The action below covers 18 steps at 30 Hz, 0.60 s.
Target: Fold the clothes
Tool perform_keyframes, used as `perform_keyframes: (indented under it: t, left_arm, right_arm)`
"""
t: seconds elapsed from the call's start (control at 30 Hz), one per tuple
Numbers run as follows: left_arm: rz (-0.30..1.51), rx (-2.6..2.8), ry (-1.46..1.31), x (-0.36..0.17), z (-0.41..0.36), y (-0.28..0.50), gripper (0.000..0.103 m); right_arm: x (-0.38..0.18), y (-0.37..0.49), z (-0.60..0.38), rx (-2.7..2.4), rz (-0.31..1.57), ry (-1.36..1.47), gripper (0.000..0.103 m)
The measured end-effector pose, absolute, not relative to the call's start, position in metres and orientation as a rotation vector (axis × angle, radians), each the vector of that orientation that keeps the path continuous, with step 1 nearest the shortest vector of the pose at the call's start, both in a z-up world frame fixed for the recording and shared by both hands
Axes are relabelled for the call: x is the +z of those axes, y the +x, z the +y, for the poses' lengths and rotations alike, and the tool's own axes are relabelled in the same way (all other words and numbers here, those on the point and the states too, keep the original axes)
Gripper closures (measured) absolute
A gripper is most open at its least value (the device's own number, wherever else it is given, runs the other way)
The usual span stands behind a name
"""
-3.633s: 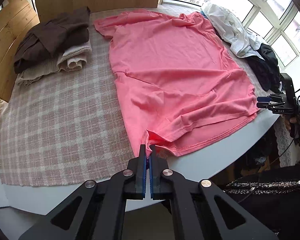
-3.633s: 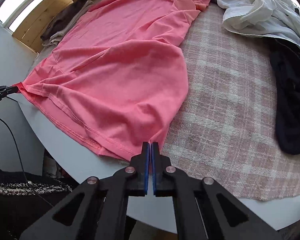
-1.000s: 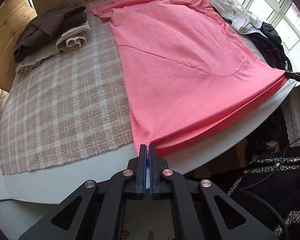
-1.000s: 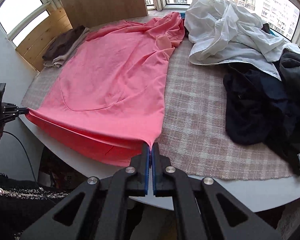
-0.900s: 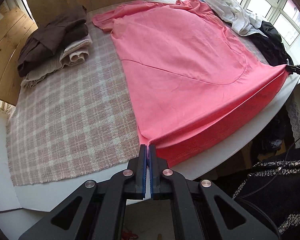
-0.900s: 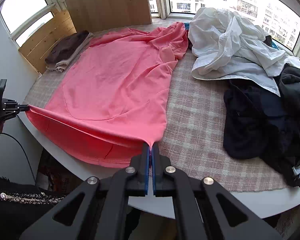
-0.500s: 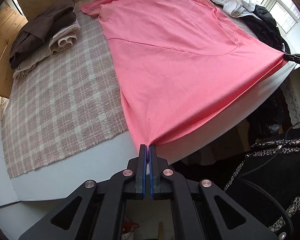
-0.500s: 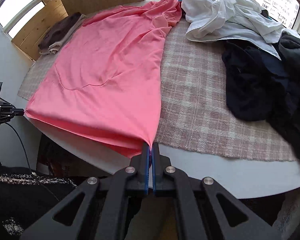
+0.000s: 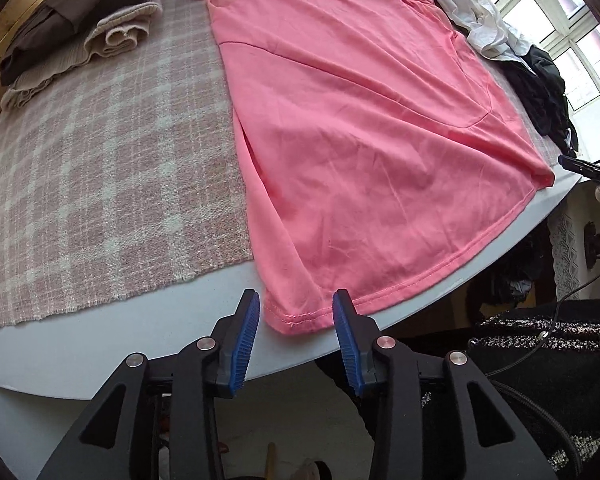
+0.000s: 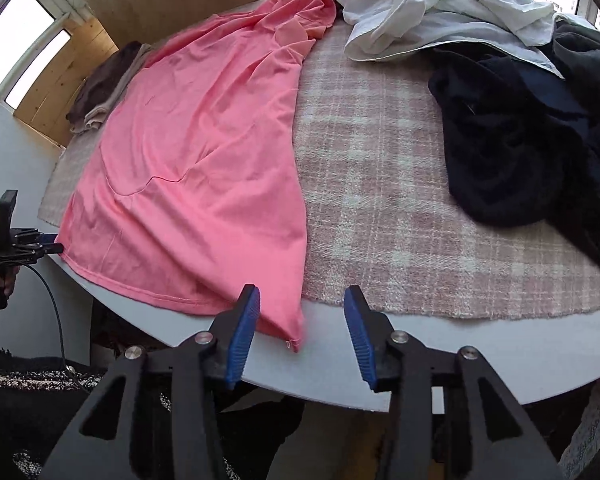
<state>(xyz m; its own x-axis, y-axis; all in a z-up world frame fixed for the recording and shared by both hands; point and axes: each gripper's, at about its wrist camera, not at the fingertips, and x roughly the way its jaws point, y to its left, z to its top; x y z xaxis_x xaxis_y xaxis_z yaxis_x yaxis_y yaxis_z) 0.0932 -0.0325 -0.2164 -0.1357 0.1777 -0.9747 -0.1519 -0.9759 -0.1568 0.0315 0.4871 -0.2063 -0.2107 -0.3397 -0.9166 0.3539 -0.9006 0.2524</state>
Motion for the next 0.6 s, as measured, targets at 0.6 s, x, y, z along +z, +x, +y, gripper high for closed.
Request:
perform_keyframes:
  t: [0.6]
  left_arm:
    - [-0.152, 2.291, -1.823, -0.181, -0.061, 0.12, 0.102]
  right_arm:
    - [-0.23, 0.034, 0.459, -2.071, 0.058, 1.561, 0.068]
